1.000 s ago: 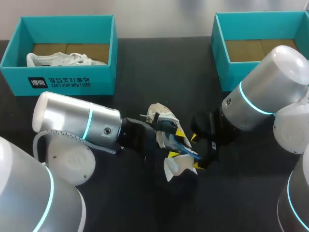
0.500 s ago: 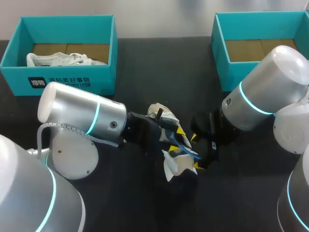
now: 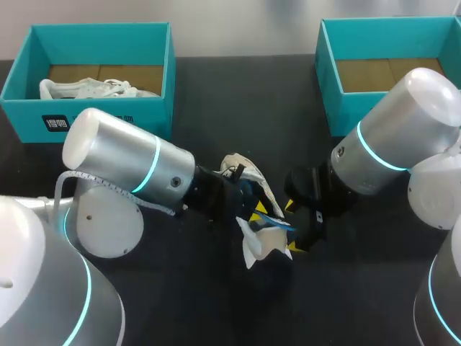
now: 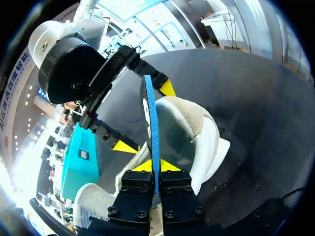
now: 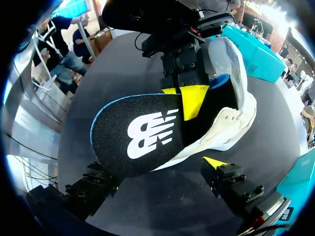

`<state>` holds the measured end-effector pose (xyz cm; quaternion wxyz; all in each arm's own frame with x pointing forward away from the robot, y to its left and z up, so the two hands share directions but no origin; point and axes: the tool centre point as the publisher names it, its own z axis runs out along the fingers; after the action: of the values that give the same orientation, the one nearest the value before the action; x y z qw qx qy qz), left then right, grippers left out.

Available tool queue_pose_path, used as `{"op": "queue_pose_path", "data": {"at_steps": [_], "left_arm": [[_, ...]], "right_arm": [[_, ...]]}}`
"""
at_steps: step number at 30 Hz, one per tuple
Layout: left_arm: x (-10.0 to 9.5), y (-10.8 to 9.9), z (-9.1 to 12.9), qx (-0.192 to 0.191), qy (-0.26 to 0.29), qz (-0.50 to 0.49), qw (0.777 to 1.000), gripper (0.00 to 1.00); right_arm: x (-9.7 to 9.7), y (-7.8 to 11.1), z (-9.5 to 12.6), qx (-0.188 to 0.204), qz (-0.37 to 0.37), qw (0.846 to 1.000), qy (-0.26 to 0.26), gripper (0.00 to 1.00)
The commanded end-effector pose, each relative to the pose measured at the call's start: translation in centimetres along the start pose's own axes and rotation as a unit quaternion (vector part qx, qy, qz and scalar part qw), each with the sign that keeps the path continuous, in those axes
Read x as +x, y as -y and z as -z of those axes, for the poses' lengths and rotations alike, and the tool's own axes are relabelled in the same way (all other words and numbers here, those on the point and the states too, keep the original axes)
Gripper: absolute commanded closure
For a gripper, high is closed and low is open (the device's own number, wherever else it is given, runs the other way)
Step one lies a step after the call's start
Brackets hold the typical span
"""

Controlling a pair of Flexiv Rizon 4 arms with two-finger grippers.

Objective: Take the shoe out of the shoebox, open the shoe tongue, remove and reinsert the insole, then place the shoe into the shoebox

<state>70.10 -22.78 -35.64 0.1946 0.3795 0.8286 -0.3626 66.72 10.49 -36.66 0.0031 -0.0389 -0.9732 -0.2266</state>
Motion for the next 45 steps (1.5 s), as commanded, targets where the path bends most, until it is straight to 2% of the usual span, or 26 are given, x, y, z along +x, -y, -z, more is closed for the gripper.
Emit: {"op": "queue_pose_path", "data": {"at_steps": [1,6,15,17,19,23,25,30,32,34,35,36,40,45], "left_arm": [[-0.1,-0.8,-0.6,-0.025,-0.014,0.012,1.0,1.0],[0.4,-1.8,-1.0,-0.037,-0.02,0.03,0.999,1.0],[0.9,-1.7,-0.8,-0.035,-0.004,0.044,0.998,1.0],[1.3,-1.8,-0.6,-0.054,-0.016,0.029,0.998,1.0],[1.5,-1.9,-0.6,-0.053,-0.015,0.04,0.998,1.0],[1.9,-2.5,-0.6,-0.02,0.003,0.109,0.994,1.0],[2.0,-2.7,-0.7,-0.023,0.003,0.111,0.994,1.0],[1.7,-2.2,-0.3,0.0,0.019,0.118,0.993,1.0],[1.5,-1.9,0.0,0.004,0.025,0.111,0.994,0.61],[1.3,-1.6,0.3,0.009,0.032,0.103,0.994,0.48],[1.2,-1.4,0.5,0.011,0.037,0.1,0.994,0.32],[1.0,-1.3,0.6,0.014,0.043,0.096,0.994,0.21],[0.4,-0.5,1.2,0.024,0.062,0.081,0.995,0.25],[-0.3,0.5,1.3,0.028,0.061,0.051,0.996,0.44]], "right_arm": [[0.1,0.0,0.0,0.001,0.0,1.0,0.001,0.0],[0.1,0.0,0.0,0.001,0.0,1.0,0.001,0.0],[0.1,0.0,0.0,0.001,0.0,1.0,0.001,0.0],[0.1,0.0,0.0,0.001,0.0,1.0,0.001,0.0],[0.1,0.0,0.0,0.001,0.0,1.0,0.001,0.0],[0.1,0.0,0.0,0.001,0.0,1.0,0.001,0.0],[0.1,0.0,0.0,0.001,0.0,1.0,0.001,0.0],[0.1,0.0,0.0,0.001,0.0,1.0,0.001,0.0],[0.1,0.0,0.0,0.001,0.0,1.0,0.001,0.0],[0.1,0.0,0.0,0.001,0.0,1.0,0.001,0.0],[0.1,0.0,0.0,0.001,0.0,1.0,0.001,0.0],[0.1,0.0,0.0,0.001,0.0,1.0,0.001,0.0],[0.1,0.0,0.0,0.001,0.0,1.0,0.001,0.0],[0.1,0.0,0.0,0.001,0.0,1.0,0.001,0.0]]}}
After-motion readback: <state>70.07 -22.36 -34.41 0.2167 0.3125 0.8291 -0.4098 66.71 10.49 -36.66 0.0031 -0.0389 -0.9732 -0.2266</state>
